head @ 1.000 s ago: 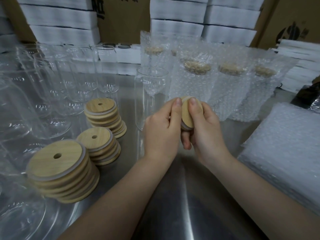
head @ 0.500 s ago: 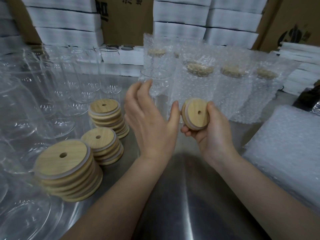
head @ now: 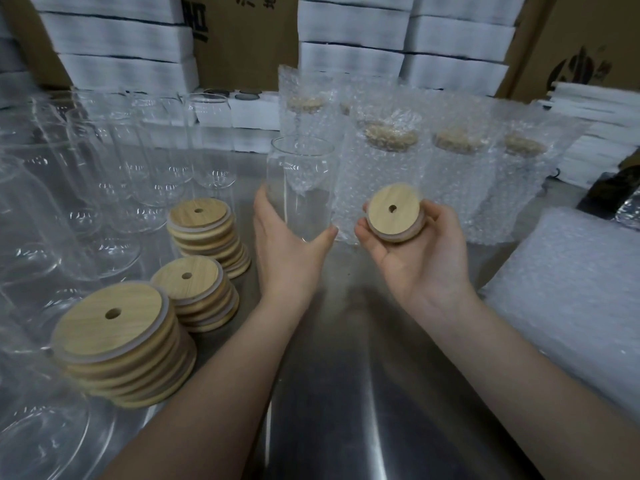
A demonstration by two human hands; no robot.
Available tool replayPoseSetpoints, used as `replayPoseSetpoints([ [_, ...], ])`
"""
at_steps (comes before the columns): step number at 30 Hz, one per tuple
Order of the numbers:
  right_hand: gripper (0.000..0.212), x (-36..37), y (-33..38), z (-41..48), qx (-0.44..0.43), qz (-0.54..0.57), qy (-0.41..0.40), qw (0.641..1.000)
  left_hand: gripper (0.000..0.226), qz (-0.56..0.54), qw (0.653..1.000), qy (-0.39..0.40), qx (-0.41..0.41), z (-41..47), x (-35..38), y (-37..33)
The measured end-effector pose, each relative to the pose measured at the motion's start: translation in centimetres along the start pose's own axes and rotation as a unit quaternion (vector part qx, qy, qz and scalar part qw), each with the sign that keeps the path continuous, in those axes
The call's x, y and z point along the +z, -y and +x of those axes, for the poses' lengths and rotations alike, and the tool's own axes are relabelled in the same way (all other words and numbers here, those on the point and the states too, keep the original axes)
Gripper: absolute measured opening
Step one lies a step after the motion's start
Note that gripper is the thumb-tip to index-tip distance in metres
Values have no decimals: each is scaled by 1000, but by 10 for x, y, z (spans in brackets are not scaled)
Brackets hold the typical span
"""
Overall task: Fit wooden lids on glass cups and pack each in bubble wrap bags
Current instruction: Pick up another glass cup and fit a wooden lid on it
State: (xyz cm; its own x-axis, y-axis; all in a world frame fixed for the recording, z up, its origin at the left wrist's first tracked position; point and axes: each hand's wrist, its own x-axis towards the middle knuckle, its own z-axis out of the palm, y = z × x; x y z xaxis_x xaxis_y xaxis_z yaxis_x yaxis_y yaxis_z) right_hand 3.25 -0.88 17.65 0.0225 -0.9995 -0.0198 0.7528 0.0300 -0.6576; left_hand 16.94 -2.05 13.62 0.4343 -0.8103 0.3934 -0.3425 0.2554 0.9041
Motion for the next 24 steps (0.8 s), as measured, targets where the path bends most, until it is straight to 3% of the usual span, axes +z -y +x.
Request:
replayPoseSetpoints([
  [4,31,0,3,1,-32,-39,29,998,97,4,1000,-19,-1,0,0,0],
  [9,25,2,5,0,-133,-130,19,982,90,62,994,-40,82,-5,-2,-6],
  [17,44,0,9,-7,-325,-399,56,856,78,148,971,-36,184,-12,1,-12],
  [24,44,1,8,-9,-347,-448,76,820,77,154,962,-28,224,-15,3,-10],
])
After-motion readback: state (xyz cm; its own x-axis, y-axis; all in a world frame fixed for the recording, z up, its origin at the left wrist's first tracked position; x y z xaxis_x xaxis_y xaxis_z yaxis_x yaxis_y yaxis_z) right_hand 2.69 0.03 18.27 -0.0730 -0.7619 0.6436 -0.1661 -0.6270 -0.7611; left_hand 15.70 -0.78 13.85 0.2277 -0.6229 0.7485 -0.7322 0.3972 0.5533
